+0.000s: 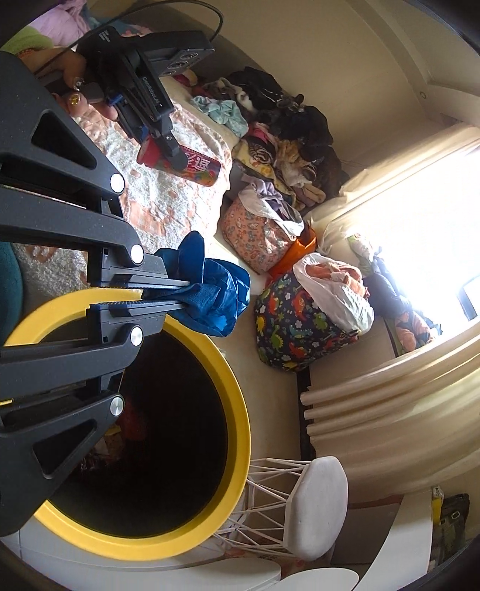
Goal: Collect trash
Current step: 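Carry the red can and blue cloth in both tools over the bin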
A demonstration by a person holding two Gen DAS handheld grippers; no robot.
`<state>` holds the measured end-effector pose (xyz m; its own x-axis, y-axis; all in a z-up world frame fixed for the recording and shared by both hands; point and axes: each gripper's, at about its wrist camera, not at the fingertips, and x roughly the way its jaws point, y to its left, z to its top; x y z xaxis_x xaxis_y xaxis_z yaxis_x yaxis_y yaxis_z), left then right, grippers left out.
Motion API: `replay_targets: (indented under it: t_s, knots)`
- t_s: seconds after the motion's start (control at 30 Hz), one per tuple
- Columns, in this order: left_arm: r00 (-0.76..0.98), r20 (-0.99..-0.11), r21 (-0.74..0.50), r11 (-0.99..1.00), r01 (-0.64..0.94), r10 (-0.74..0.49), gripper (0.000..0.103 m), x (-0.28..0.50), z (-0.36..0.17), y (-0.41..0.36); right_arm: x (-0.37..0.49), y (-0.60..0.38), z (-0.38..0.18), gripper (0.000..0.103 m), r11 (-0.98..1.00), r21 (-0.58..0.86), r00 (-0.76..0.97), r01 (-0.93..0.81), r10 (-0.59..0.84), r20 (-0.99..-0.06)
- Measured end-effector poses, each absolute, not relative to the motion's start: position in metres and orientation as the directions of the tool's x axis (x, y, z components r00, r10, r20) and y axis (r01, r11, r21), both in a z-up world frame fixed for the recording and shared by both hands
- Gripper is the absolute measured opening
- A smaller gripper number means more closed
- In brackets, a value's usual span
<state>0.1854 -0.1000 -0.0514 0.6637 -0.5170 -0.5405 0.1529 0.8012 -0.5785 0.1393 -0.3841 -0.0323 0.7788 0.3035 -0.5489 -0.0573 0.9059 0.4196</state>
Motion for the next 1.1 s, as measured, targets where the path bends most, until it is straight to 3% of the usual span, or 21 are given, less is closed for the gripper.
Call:
replay_targets:
  t_s: [1.1]
  knots:
    - [0.606,-0.538,-0.432,0.809,0.398,-0.586,0.022,0.142,-0.034,-0.189,0.116,-0.438,-0.019,0.005,0.910,0.411,0.824,0.049,0.196,-0.532]
